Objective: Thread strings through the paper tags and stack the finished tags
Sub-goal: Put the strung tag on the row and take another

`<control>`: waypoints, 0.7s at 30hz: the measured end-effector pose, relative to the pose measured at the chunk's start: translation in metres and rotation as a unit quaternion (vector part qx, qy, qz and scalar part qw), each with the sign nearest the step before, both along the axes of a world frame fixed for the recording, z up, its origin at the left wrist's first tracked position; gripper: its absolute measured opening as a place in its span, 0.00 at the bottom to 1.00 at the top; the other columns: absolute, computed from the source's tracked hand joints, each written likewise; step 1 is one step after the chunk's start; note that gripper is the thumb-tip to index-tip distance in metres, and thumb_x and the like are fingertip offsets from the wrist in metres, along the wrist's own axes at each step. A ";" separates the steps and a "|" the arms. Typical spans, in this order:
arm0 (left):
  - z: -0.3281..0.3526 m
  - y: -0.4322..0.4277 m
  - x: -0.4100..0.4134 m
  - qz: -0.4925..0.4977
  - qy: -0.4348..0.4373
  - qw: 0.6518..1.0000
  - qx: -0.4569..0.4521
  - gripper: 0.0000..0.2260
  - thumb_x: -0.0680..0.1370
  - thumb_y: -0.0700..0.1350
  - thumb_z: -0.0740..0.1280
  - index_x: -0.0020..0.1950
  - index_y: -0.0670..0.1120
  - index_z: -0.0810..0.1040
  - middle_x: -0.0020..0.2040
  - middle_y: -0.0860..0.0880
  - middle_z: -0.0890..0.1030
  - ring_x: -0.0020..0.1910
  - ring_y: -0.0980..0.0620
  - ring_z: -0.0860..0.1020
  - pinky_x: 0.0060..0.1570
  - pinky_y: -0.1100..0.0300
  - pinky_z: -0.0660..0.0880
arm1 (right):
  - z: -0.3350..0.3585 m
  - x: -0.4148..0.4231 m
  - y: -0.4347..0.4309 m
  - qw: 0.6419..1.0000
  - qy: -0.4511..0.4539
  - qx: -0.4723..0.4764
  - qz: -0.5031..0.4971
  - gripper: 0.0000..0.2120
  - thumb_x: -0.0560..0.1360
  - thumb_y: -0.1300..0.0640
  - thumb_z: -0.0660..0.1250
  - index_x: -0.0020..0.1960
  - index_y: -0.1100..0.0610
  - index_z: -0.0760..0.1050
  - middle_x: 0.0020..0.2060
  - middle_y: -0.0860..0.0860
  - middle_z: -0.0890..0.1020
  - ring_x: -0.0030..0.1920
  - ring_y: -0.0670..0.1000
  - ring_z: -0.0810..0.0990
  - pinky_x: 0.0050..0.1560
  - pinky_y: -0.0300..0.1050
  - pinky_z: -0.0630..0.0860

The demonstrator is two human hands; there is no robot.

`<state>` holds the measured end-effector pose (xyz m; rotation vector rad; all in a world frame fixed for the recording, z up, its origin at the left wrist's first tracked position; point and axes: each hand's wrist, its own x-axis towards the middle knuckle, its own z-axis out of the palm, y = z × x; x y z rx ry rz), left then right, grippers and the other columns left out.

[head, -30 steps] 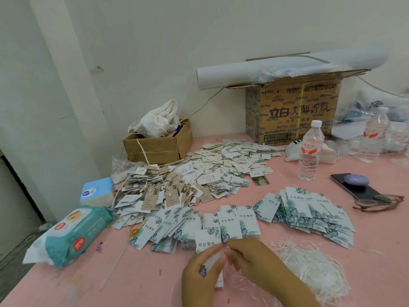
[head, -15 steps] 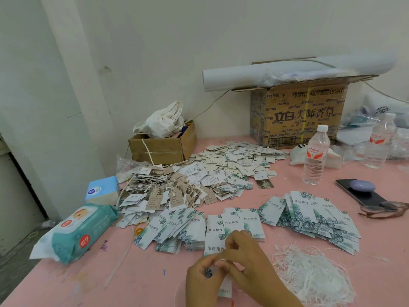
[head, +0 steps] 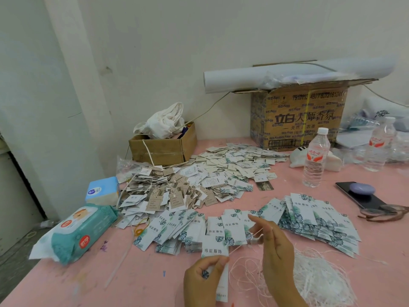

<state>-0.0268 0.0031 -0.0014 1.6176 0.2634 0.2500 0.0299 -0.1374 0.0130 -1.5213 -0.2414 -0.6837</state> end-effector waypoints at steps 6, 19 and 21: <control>-0.004 -0.001 0.003 0.021 0.002 1.000 0.010 0.05 0.70 0.45 0.76 0.35 0.53 0.85 0.38 0.56 0.86 0.34 0.58 0.82 0.34 0.67 0.74 | 0.003 0.009 -0.014 0.962 0.108 0.237 0.081 0.17 0.77 0.50 0.57 0.46 0.61 0.79 0.31 0.53 0.78 0.33 0.50 0.77 0.39 0.40 0.80; -0.007 0.003 0.005 0.064 -0.033 0.997 -0.029 0.09 0.72 0.41 0.75 0.33 0.52 0.85 0.33 0.49 0.84 0.29 0.59 0.80 0.30 0.67 0.72 | -0.008 -0.004 0.009 0.924 0.070 -0.318 0.200 0.10 0.72 0.42 0.66 0.53 0.39 0.79 0.41 0.37 0.79 0.48 0.39 0.72 0.46 0.31 0.64; -0.007 0.003 0.005 0.063 -0.034 0.997 -0.022 0.10 0.72 0.41 0.75 0.33 0.54 0.85 0.33 0.49 0.84 0.30 0.58 0.80 0.32 0.63 0.72 | -0.008 -0.005 0.010 0.929 0.071 -0.312 0.185 0.09 0.70 0.40 0.67 0.49 0.38 0.80 0.40 0.34 0.79 0.47 0.40 0.72 0.43 0.30 0.62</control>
